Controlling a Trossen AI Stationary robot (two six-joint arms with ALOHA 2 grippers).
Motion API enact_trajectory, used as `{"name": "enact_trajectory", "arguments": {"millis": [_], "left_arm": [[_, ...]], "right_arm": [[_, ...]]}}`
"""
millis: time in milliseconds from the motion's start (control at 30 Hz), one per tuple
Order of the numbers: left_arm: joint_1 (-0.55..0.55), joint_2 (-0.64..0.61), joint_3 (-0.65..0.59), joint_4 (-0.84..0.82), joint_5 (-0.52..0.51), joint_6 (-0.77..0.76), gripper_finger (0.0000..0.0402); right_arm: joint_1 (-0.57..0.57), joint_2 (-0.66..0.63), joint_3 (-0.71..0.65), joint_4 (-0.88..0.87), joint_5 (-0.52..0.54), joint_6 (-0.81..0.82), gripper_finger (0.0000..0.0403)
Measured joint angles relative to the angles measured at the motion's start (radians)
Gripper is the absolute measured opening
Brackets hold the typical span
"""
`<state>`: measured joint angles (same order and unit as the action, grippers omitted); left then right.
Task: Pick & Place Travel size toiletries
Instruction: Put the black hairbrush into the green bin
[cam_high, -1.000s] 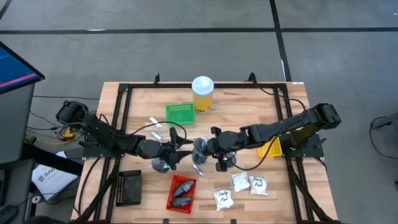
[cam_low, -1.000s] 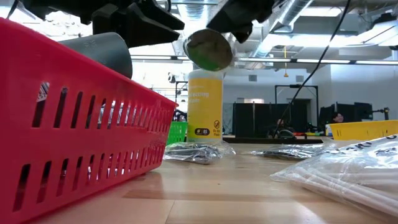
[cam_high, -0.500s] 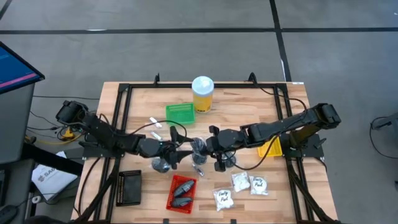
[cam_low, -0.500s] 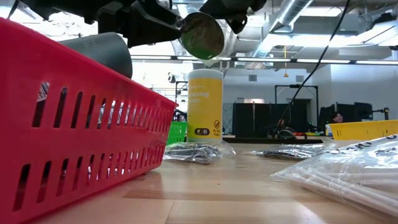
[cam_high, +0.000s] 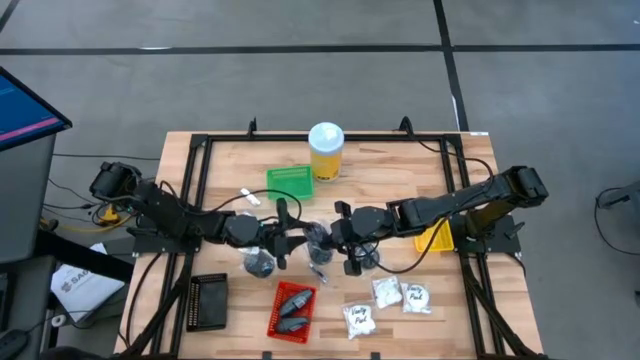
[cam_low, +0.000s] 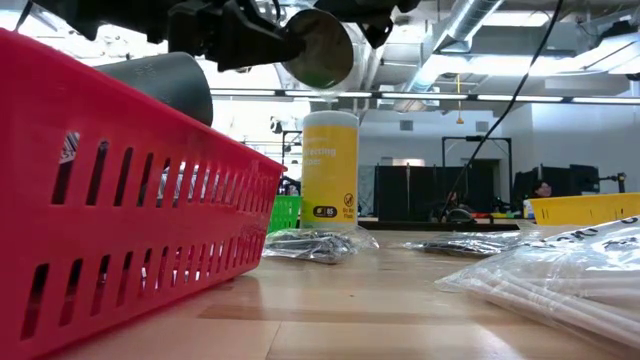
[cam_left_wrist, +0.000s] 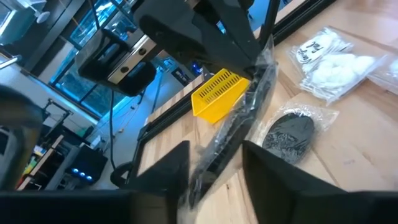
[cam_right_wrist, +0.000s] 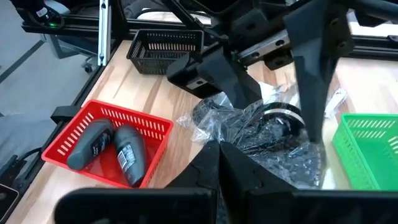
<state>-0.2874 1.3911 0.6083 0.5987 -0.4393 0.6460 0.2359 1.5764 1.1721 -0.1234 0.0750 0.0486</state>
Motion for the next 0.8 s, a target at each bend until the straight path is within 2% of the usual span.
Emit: {"name": "enact_trajectory", "arguments": {"millis": [200, 267, 567, 800], "left_arm": [[-0.008, 0.001, 0.000, -0.013, 0.012, 0.001, 0.0034], [-0.008, 0.001, -0.001, -0.013, 0.038, 0.001, 0.0017], [-0.008, 0.001, -0.001, -0.044, 0.025, -0.046, 0.0016], [-0.007, -0.023, 0.001, -0.163, -0.149, -0.067, 0.0018]], "right_arm": [[-0.001, -0.002, 0.001, 0.006, 0.000, -0.008, 0.0000], [-0.001, -0.003, 0.001, 0.006, -0.004, -0.025, 0.0000], [-0.027, -0.003, 0.001, -0.019, 0.000, -0.034, 0.0007], [-0.090, 0.000, 0.000, -0.080, 0.009, -0.040, 0.0070]]}}
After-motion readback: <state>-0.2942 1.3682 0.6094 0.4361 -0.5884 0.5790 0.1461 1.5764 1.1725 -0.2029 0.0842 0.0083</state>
